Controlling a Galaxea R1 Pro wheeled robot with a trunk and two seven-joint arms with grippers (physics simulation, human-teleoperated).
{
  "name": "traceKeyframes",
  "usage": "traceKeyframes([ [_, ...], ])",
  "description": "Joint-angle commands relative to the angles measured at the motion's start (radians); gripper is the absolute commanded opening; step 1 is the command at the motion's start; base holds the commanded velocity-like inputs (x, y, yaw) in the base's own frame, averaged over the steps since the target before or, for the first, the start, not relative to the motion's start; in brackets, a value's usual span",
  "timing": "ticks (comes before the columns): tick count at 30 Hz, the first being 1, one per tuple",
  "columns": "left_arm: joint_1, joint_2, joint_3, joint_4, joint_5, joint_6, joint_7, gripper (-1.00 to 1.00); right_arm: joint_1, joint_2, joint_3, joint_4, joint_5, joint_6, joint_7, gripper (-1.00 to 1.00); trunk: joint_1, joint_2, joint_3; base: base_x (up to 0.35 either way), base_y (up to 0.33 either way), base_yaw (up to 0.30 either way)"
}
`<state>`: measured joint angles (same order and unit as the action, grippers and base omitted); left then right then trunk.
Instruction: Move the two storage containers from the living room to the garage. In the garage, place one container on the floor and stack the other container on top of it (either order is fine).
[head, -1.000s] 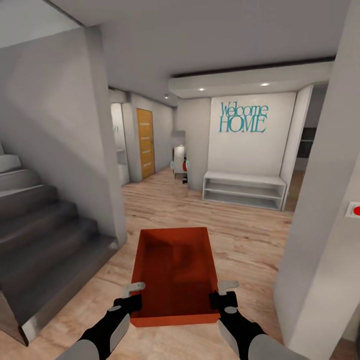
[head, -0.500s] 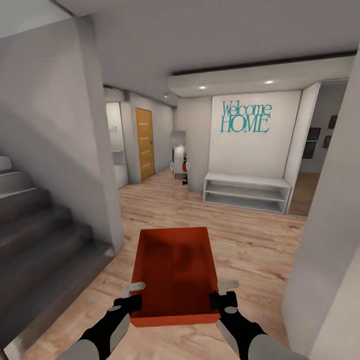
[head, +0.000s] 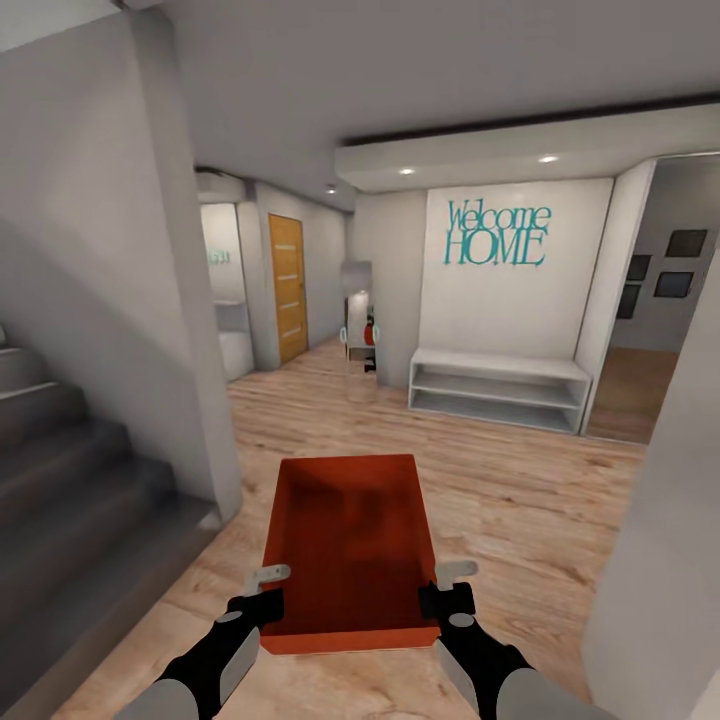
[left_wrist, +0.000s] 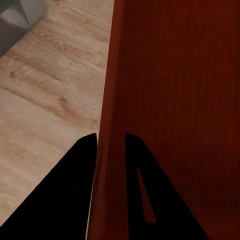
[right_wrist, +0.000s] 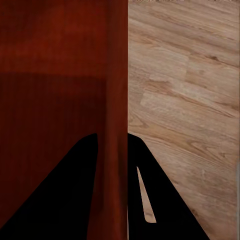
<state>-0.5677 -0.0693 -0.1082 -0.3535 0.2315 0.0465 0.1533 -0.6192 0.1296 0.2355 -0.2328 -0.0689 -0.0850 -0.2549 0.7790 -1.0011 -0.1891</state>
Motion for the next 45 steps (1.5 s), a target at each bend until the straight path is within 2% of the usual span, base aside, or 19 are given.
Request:
traceKeyframes([
  [1,0.0,0.039,-0.004,0.009,0.008,0.006,0.054,-1.0,-0.002,-0.001,-0.021,-0.003,0.011,-0.013,-0.007,-1.0,0.001,-0.001,-0.001,0.324,0.0,0.0],
  [45,0.0,0.039,-0.002,0.016,0.008,0.006,0.054,-1.0,-0.002,-0.001,-0.02,-0.003,0.011,-0.013,-0.007,-1.0,0.001,-0.001,-0.001,0.324,0.0,0.0],
])
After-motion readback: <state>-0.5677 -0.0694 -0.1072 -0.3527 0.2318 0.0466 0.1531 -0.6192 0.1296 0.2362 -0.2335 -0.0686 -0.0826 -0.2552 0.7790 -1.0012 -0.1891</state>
